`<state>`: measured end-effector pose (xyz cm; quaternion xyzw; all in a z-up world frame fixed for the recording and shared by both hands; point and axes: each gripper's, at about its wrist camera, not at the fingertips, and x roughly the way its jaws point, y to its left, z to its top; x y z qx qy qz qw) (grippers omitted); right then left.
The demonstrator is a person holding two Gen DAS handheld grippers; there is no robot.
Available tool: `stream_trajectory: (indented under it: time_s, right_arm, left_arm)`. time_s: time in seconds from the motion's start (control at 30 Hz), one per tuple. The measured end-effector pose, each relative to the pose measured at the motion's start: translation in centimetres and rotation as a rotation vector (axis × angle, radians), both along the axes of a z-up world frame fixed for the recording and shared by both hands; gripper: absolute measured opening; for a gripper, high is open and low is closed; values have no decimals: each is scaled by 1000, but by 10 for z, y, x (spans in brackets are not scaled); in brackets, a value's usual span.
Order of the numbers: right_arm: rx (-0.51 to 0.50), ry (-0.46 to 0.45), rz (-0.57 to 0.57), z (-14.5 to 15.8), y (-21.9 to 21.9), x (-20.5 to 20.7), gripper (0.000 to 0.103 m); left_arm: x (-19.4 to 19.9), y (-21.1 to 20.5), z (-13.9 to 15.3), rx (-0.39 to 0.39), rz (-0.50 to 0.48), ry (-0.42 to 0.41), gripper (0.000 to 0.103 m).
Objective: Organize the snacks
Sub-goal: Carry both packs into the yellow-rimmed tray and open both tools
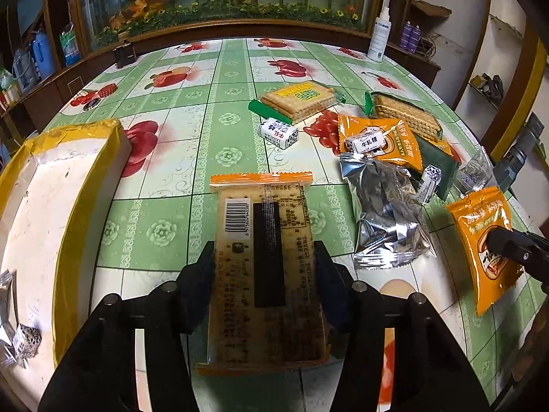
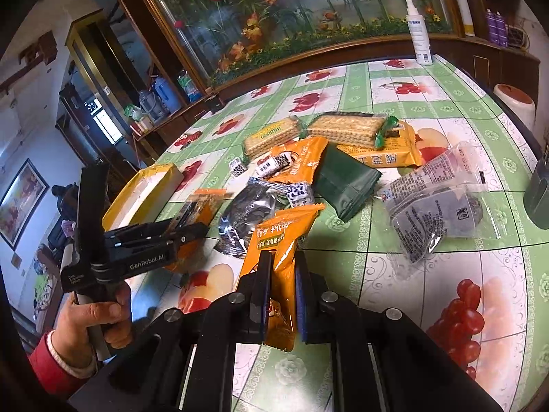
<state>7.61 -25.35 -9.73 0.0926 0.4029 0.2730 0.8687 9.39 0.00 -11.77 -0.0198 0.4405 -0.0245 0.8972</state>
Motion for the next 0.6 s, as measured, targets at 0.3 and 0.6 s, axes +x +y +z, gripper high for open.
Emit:
stream_trajectory:
  time_s: [0.3, 0.6]
  right_arm:
    - [-5, -46, 69, 19, 30, -11, 12]
    - [-4, -58, 173, 24, 79, -19, 12]
  left_arm:
    - [-44, 32, 28, -17, 84, -61, 52]
    - [-74, 76, 51, 19, 193, -116, 52]
